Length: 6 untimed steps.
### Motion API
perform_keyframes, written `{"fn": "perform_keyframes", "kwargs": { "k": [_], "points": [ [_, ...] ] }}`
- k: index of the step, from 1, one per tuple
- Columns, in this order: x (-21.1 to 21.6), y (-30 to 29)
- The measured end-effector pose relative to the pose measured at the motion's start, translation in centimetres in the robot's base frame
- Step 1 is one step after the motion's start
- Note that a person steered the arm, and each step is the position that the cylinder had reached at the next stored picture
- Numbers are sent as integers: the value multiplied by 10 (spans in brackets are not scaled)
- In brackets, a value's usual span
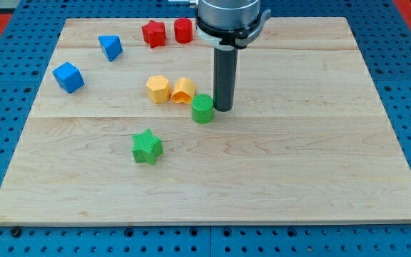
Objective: Move the green circle to the bottom of the yellow hexagon
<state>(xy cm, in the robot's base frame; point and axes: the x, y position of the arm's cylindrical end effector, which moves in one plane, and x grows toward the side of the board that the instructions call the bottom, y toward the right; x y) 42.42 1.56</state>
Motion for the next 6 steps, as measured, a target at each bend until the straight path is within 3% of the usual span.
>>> {"fn": "perform_keyframes", "kwargs": {
  "k": [1,3,5,6],
  "points": [
    [1,-45],
    [36,-42],
    [23,-77],
    [55,-52]
  ]
}}
